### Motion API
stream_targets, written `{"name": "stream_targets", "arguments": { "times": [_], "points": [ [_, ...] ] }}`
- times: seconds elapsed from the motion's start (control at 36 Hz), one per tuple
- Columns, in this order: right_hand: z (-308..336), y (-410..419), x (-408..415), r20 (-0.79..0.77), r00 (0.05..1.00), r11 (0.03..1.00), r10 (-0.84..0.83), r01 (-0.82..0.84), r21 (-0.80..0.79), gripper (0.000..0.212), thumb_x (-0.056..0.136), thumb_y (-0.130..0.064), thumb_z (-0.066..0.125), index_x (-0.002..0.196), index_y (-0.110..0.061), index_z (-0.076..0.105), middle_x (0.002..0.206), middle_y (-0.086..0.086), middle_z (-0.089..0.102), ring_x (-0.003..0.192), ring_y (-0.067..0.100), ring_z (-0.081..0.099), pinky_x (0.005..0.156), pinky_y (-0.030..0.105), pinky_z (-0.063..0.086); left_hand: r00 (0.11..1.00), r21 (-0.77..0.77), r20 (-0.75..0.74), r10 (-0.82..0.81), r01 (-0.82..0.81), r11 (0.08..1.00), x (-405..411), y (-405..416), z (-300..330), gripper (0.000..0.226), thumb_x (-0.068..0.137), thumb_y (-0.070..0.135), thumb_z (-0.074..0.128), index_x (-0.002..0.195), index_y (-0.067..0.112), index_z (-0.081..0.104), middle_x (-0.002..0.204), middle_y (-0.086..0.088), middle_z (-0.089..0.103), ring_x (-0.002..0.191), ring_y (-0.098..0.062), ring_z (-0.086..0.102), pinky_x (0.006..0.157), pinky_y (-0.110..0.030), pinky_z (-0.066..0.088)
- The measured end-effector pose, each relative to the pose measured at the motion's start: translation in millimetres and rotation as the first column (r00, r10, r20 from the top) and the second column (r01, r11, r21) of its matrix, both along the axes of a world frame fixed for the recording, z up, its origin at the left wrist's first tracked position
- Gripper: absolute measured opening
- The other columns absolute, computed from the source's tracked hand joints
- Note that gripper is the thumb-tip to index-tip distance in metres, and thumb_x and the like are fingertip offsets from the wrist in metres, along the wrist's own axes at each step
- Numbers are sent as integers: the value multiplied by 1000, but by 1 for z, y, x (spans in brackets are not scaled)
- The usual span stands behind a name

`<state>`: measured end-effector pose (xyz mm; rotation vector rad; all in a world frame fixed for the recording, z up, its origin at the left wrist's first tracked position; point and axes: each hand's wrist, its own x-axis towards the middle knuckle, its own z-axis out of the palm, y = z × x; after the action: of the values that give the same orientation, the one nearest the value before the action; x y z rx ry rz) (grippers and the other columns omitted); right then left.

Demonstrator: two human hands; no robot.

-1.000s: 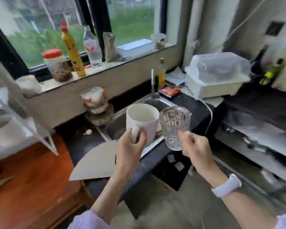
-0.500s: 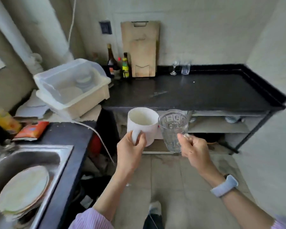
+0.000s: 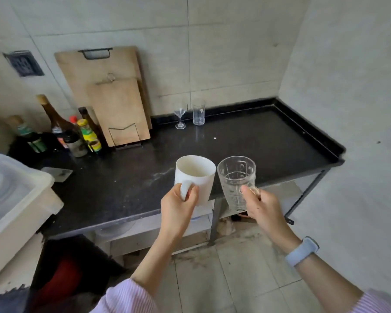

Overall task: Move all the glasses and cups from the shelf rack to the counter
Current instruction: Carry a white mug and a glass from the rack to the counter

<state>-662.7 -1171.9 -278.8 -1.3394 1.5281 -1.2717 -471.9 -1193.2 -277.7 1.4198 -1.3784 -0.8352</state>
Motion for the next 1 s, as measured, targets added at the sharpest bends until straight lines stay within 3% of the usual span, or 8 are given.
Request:
{"name": "stream_targets", "arguments": {
  "times": [0.11, 0.28, 0.33, 0.44, 0.56, 0.78, 1.0],
  "points": [
    [-13, -58, -20, 25, 1000, 1000, 16, -16, 9, 49, 90, -32, 52, 47, -23, 30, 41, -10, 29, 42, 8, 26, 42, 17, 24, 1000, 21, 11, -4, 3, 1000, -23, -63, -14, 20, 86, 26, 58, 68, 18, 57, 63, 7, 60, 57, -3, 53, 48, -10, 40],
    [-41, -173, -58, 50, 998, 998, 47, -50, 49, 54, 92, -24, 52, 42, -26, 30, 40, -11, 29, 44, 8, 26, 49, 31, 23, 999, 83, 22, 35, -37, 996, -66, -169, -40, 18, 86, 27, 59, 69, 33, 55, 69, 15, 63, 67, 0, 59, 55, -12, 47],
    [-52, -213, -74, 89, 995, 997, 46, -52, 61, 53, 91, -23, 53, 45, -24, 27, 43, -11, 27, 45, 9, 25, 49, 31, 22, 999, 115, 12, 53, -54, 992, -82, -207, -51, 14, 86, 26, 59, 72, 28, 59, 71, 10, 65, 66, -4, 59, 55, -12, 45],
    [-69, -292, -108, 138, 989, 991, 47, -64, 122, 48, 91, -23, 53, 47, -19, 32, 45, -3, 30, 45, 11, 26, 48, 32, 22, 995, 181, -7, 103, -100, 978, -117, -281, -70, 17, 87, 24, 59, 80, 9, 62, 78, -6, 67, 70, -12, 58, 62, -26, 47],
    [-89, -364, -139, 156, 987, 981, 35, -64, 183, 51, 91, -24, 52, 41, -23, 40, 38, -8, 35, 40, 5, 31, 46, 28, 26, 989, 228, 3, 148, -145, 963, -150, -350, -91, 16, 86, 26, 59, 73, 16, 59, 72, 1, 64, 66, -9, 57, 56, -16, 44],
    [-136, -473, -170, 84, 996, 983, -20, 4, 186, 55, 91, -25, 50, 39, -27, 36, 37, -10, 33, 41, 6, 30, 42, 19, 27, 983, 222, 51, 175, -182, 958, -199, -460, -137, 28, 86, 29, 55, 73, 5, 55, 66, 0, 58, 61, -10, 52, 55, -24, 41],
    [-170, -551, -178, 51, 998, 993, -26, 20, 113, 54, 91, -25, 51, 39, -26, 35, 38, -9, 33, 42, 10, 31, 45, 28, 29, 981, 168, 65, 184, -192, 967, -221, -531, -182, 23, 88, 30, 55, 72, 14, 53, 65, 8, 55, 60, -6, 52, 53, -17, 39]
  ]
}}
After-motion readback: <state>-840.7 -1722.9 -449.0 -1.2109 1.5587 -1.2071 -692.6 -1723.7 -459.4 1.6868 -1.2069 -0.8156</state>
